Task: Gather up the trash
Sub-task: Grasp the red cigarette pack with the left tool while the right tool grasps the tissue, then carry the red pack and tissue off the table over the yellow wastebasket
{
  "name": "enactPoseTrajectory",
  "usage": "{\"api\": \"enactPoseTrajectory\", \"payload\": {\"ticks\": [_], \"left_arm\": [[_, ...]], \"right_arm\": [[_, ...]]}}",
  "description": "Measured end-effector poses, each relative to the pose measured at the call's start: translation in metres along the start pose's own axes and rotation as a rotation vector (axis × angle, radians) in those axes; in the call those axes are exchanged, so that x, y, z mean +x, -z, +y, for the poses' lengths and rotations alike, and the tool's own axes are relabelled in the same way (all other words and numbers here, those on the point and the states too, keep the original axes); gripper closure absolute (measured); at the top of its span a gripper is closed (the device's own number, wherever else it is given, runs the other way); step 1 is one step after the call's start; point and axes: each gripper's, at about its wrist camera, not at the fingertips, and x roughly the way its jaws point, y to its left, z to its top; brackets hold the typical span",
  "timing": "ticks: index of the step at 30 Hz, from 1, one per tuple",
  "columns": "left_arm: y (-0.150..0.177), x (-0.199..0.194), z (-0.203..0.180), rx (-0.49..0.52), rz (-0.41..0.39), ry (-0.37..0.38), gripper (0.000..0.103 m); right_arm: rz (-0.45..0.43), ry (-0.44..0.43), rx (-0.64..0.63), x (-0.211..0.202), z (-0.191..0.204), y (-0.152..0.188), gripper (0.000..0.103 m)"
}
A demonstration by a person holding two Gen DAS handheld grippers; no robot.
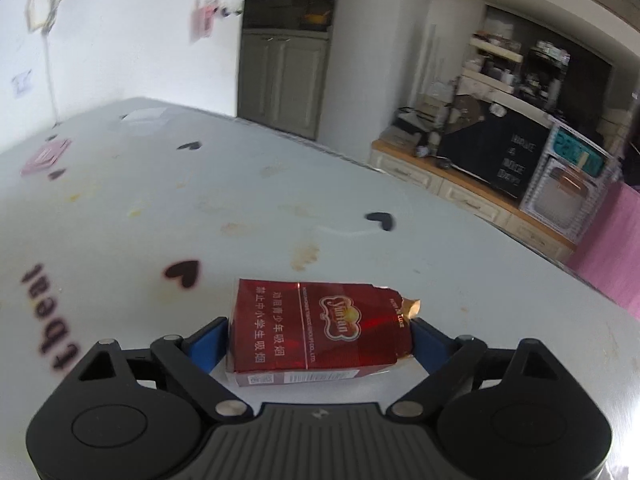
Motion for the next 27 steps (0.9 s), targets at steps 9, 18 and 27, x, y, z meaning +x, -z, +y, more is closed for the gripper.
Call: {"api": "enactPoseTrajectory", "payload": {"ticks": [9,18,27], "left_arm": [[0.042,-0.051,-0.027,0.137,-0.035,0.047,0.01],[0.078,-0.123,-0.041,0.142,-0.047,0.109,0.01],[0.12,-0.2,-0.044,0.147,-0.06,0.138,0.01]], "right_arm": [[0.02,-0.056,0.012,-0.03,-0.019,0.008,0.091],[-0.008,-0.064,0.011,-0.083,-0.036,0.014,0.091],[-0.047,-0.027,-0.031,-0.143,-0.049,0.037,0.091]]}}
